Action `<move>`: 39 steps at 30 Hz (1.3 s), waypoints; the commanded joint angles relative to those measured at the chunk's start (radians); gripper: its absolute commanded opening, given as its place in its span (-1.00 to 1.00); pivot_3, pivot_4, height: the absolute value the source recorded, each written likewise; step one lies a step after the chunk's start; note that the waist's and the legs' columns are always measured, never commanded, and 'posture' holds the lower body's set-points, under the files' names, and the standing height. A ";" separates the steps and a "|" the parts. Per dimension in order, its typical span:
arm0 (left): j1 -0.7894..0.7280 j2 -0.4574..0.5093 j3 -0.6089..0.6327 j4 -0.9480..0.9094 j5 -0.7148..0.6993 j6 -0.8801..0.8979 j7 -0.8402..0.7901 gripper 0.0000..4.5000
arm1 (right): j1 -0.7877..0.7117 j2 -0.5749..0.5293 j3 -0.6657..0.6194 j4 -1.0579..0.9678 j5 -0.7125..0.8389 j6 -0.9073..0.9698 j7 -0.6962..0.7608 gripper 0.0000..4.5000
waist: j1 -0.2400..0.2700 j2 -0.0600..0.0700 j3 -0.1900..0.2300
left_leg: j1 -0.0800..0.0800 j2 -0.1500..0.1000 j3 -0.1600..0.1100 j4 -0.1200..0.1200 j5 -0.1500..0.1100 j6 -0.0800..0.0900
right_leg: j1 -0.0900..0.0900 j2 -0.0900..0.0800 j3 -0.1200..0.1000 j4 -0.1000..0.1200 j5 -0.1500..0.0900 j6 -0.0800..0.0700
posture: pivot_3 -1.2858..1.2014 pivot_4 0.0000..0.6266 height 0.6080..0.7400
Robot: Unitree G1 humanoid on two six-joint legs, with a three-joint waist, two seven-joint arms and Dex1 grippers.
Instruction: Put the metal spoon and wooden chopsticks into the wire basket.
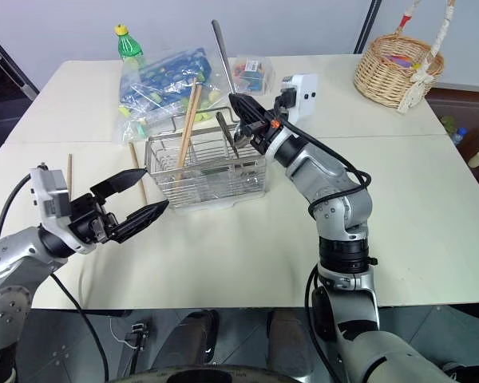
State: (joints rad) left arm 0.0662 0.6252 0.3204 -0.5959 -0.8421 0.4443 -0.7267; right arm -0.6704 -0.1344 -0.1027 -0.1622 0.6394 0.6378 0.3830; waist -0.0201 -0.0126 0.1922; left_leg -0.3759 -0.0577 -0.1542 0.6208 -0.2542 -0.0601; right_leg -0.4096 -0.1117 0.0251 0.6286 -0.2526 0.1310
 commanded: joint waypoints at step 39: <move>-0.098 -0.045 0.258 0.367 0.153 -0.161 0.243 1.00 | 0.204 -0.541 -0.174 -0.325 0.196 0.185 0.255 0.99 | 0.009 -0.002 0.000 | -0.002 0.000 0.000 -0.001 0.000 0.000 | 0.002 0.000 0.000 -0.008 0.000 0.000 | 0.03 -0.52 1.00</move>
State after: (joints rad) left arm -0.0187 0.5876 0.5938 -0.2357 -0.7355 0.3224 -0.5094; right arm -0.4751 -0.6608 -0.2309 -0.4326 0.7931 0.8294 0.6183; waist -0.0107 -0.0142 0.1921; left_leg -0.3782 -0.0575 -0.1537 0.6202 -0.2544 -0.0599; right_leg -0.4072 -0.1120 0.0248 0.6197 -0.2526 0.1308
